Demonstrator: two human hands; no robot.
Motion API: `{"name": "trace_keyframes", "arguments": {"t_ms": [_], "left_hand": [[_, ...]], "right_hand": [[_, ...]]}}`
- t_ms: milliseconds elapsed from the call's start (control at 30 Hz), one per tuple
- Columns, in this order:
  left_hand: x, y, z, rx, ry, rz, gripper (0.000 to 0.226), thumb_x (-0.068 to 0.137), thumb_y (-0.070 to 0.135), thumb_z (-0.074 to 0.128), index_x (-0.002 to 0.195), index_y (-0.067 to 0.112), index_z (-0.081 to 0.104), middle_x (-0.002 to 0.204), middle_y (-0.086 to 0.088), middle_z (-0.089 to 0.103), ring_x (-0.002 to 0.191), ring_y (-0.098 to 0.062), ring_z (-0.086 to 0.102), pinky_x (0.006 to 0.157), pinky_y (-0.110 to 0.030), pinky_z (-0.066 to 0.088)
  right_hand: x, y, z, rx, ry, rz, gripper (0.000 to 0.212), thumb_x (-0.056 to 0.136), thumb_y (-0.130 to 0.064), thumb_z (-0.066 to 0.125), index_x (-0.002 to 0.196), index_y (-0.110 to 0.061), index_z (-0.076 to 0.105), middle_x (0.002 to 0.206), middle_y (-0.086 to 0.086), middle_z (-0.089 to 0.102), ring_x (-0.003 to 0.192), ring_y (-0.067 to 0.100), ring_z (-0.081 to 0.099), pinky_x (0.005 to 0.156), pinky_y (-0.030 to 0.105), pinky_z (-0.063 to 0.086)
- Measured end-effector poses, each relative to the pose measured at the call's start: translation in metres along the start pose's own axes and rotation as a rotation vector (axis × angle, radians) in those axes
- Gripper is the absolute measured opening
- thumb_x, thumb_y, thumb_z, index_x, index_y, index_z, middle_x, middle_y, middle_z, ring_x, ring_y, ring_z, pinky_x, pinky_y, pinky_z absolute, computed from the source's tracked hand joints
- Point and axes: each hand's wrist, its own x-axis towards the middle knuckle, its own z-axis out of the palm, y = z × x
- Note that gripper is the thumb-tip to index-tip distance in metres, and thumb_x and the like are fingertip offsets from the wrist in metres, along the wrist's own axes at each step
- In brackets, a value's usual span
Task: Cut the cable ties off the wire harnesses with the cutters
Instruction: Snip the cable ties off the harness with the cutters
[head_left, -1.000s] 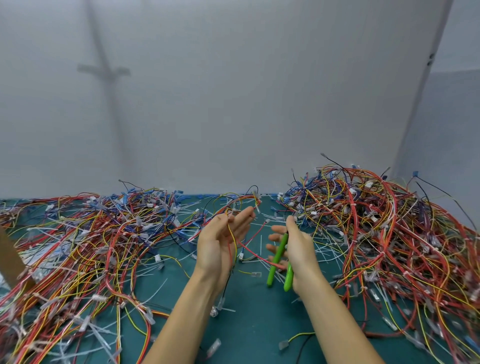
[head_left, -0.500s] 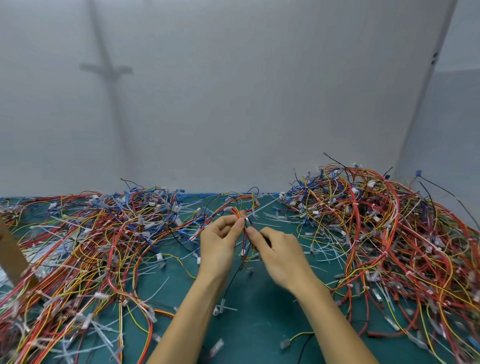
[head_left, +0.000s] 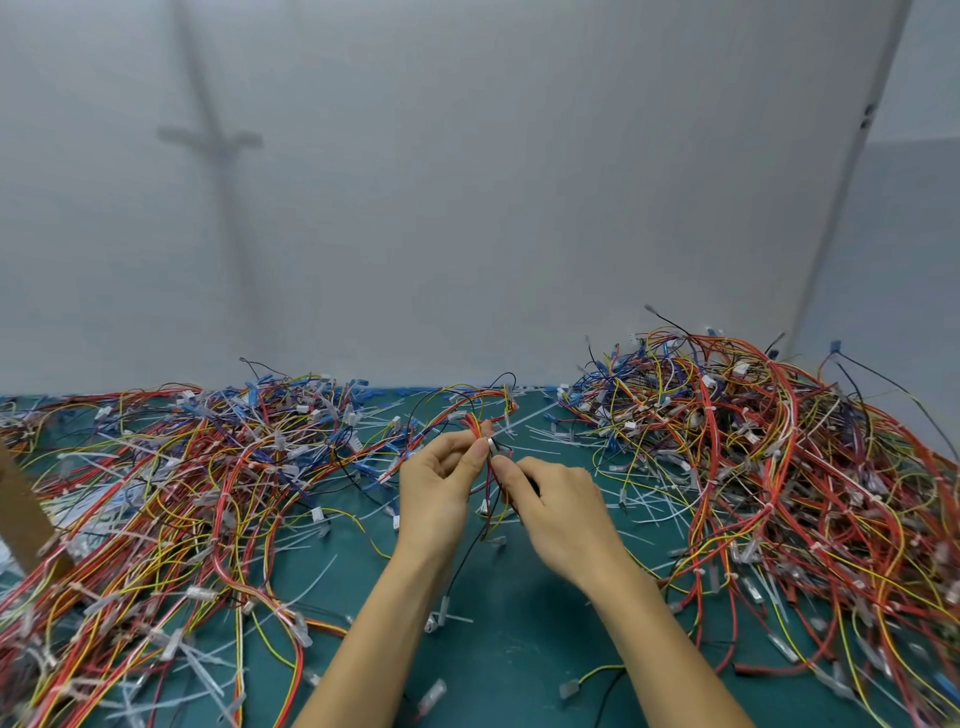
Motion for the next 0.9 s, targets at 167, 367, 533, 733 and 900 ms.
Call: {"name": "trace_keyframes", "arguments": {"t_ms": [167,367,533,733,900], "left_hand": [[0.001,-0.002,-0.001,0.009,0.0,0.002,0.01,0.089,0.007,0.066,0.089,0.015,0.072,0.086,0.0,0.077,0.083,-0.007,0.07,0.074,-0.015,0.053],[0.002,-0.002,0.0,-0.038,-0.037,-0.053,0.011,0.095,0.007,0.057,0.095,0.007,0.068,0.102,0.0,0.076,0.093,-0.012,0.071,0.08,-0.021,0.055],[0.011,0.004,-0.007,-0.163,0.139,-0.201,0.022,0.099,0.007,0.043,0.08,0.01,0.055,0.065,-0.001,0.062,0.05,-0.011,0.057,0.054,-0.023,0.049],[0.019,0.005,-0.025,-0.157,0.228,-0.329,0.029,0.102,0.022,0.045,0.075,0.013,0.05,0.041,0.013,0.025,0.032,-0.004,0.02,0.034,-0.016,0.025],[0.019,0.002,-0.028,-0.062,0.241,-0.342,0.031,0.103,0.021,0.043,0.084,0.009,0.064,0.044,0.01,0.033,0.036,-0.005,0.024,0.039,-0.017,0.03]], "right_hand": [[0.0,0.002,-0.002,0.029,-0.011,0.012,0.057,0.095,-0.063,0.036,0.054,-0.023,0.041,0.049,-0.002,0.045,0.056,0.02,0.045,0.059,0.041,0.035],[0.001,0.001,-0.002,0.038,-0.005,0.059,0.06,0.095,-0.063,0.037,0.057,-0.02,0.053,0.051,-0.001,0.052,0.061,0.023,0.053,0.063,0.04,0.042],[0.002,0.008,-0.007,-0.147,0.07,0.224,0.05,0.096,-0.065,0.028,0.079,-0.024,0.053,0.077,-0.002,0.062,0.081,0.027,0.06,0.067,0.038,0.041],[-0.001,0.028,0.0,-0.545,-0.047,0.378,0.046,0.101,-0.05,0.035,0.125,-0.014,0.05,0.125,0.009,0.053,0.117,0.028,0.048,0.094,0.043,0.041],[-0.005,0.035,0.015,-0.615,-0.137,0.369,0.044,0.1,-0.047,0.039,0.13,-0.014,0.04,0.131,0.009,0.045,0.121,0.028,0.039,0.095,0.042,0.037]]}}
